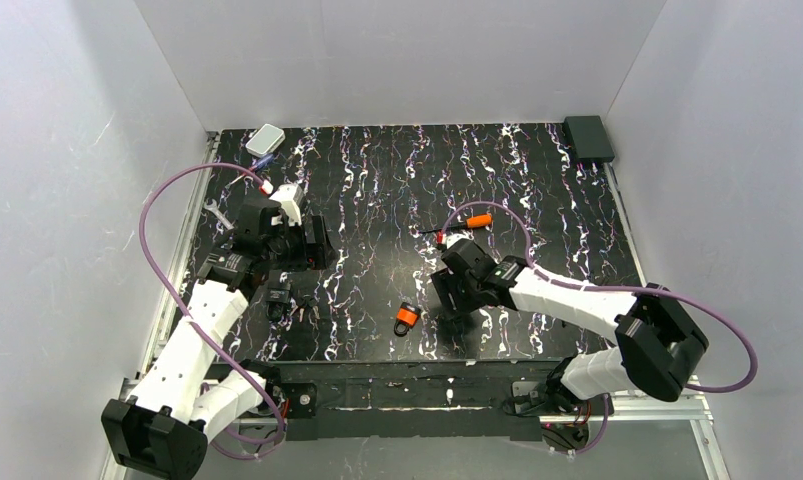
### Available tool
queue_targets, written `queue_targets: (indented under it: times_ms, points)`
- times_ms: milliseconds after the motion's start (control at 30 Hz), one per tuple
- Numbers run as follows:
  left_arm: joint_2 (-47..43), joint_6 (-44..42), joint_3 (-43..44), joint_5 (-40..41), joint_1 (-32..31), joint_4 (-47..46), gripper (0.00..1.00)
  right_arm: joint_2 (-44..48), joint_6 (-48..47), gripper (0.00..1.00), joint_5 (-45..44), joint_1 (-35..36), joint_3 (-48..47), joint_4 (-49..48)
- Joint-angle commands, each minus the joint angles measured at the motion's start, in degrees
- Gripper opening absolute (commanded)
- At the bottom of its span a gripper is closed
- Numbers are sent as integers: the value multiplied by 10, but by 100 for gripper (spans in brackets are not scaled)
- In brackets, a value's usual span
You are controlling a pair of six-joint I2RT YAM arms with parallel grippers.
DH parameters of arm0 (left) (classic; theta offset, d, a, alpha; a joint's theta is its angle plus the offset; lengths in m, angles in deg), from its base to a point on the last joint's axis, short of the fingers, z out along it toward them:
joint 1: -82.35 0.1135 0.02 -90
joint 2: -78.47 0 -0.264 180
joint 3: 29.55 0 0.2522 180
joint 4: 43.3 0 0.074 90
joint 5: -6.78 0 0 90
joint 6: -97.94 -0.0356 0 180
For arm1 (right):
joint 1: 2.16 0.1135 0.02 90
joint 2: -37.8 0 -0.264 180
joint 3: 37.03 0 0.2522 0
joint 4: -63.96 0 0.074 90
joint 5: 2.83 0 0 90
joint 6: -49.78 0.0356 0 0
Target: Unlock with the key
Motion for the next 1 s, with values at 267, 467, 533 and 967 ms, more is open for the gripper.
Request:
queue_targets:
  times_ms: [267,467,533,967]
  points:
    - [-2,-5,5,12,-3,6,83,-21,26,67,-3,25,18,-32]
    - [-1,-5,6,10,-3,6,82,-41,24,60,-25,26,30,-42]
    - [-1,-5,6,9,-3,6,82,-48,24,57,-26,26,35,-48]
    - [0,-3,7,12,-3,5,82,-59,28,33,-21,32,38,-54]
